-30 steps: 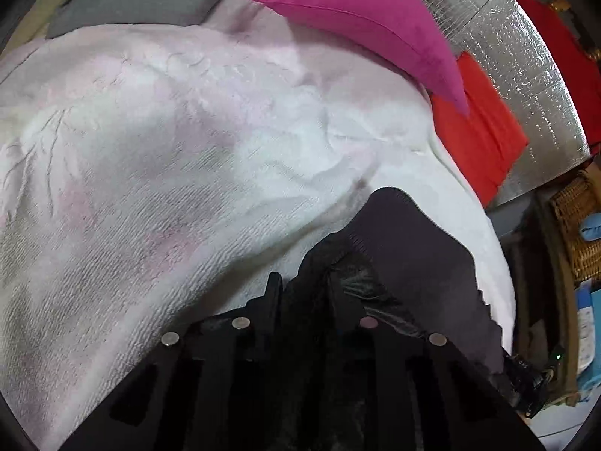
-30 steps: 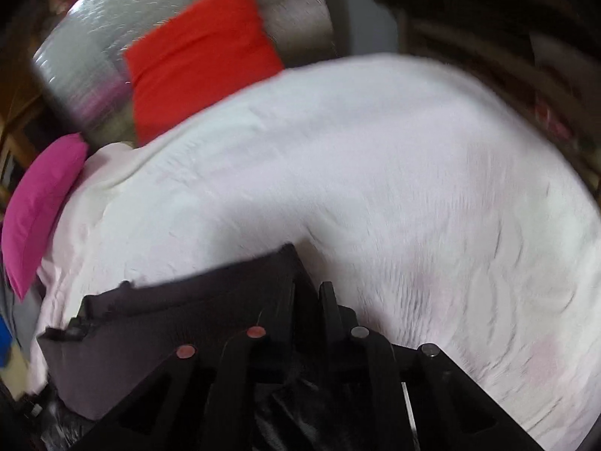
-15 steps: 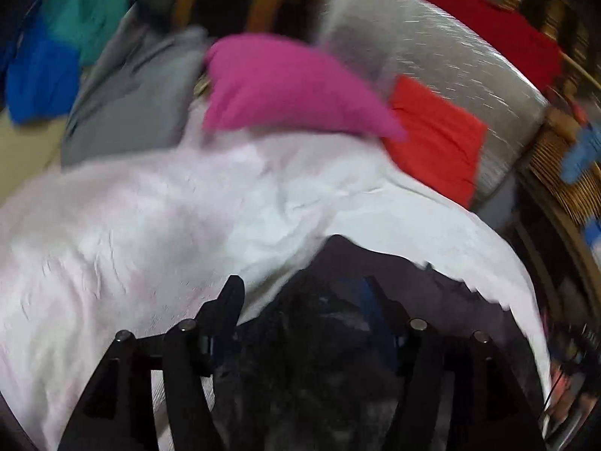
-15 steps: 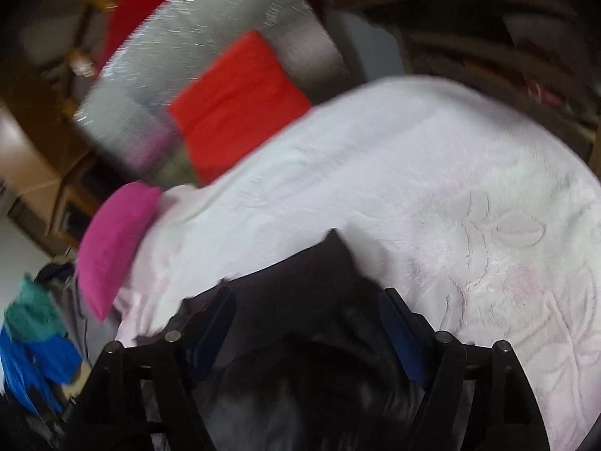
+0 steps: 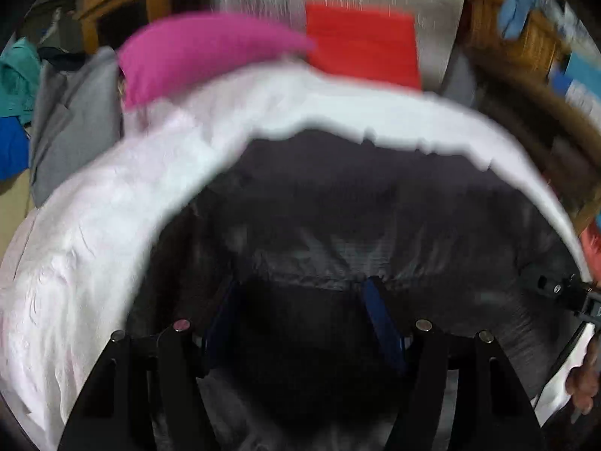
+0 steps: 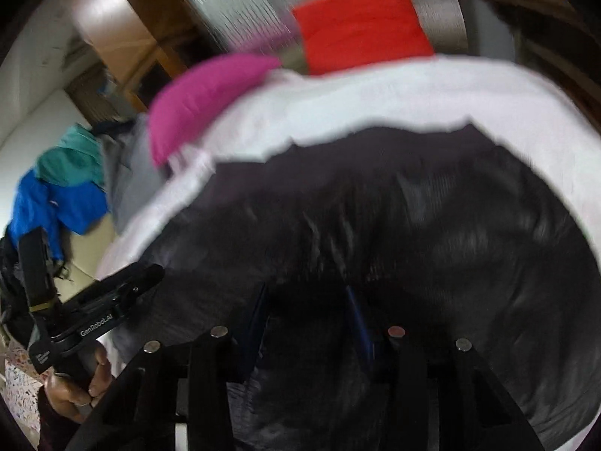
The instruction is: Fold large clothes
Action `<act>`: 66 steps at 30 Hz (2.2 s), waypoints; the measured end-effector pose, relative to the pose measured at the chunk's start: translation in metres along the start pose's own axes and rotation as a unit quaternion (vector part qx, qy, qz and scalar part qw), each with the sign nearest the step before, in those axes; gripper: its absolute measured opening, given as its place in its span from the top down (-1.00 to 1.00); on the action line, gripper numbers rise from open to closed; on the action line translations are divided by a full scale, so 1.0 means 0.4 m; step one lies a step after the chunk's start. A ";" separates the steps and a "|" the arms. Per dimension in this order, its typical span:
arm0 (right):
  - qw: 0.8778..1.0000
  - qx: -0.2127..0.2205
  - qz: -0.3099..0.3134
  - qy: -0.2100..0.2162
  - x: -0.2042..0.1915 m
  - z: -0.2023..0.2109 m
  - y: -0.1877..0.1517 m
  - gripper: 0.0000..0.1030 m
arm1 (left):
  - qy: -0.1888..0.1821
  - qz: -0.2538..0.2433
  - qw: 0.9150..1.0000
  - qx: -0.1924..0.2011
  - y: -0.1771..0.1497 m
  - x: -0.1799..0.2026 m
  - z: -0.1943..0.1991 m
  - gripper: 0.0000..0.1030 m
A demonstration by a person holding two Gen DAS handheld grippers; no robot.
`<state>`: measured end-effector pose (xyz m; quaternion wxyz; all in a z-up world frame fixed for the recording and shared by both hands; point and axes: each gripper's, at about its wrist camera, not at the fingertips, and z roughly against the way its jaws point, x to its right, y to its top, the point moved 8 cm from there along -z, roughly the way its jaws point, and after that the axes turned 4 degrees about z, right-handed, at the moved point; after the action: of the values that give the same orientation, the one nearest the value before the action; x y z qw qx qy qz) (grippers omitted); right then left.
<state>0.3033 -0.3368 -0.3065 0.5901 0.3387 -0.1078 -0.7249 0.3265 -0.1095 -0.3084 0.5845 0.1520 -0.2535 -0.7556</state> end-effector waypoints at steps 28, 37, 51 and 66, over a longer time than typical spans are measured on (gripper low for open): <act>0.978 0.037 -0.189 0.083 0.204 0.257 -0.172 -0.16 | 0.002 0.077 0.997 0.026 -0.113 -0.165 0.129 -0.40; 0.944 0.028 -0.300 0.132 0.289 0.325 -0.284 -0.36 | -0.155 0.243 0.957 -0.036 -0.243 -0.226 0.163 -0.46; 0.893 0.055 -0.420 0.154 0.379 0.181 -0.233 -0.38 | -0.199 0.389 0.897 -0.063 -0.222 -0.253 0.038 -0.49; 0.944 0.077 -0.314 0.066 0.321 0.134 -0.096 0.24 | -0.158 0.330 0.930 -0.033 -0.075 -0.234 -0.037 0.04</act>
<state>0.2306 -0.4583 -0.3348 0.3103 0.4467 -0.0121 -0.8391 0.3354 -0.0168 -0.3436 0.7579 -0.0804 -0.3535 -0.5425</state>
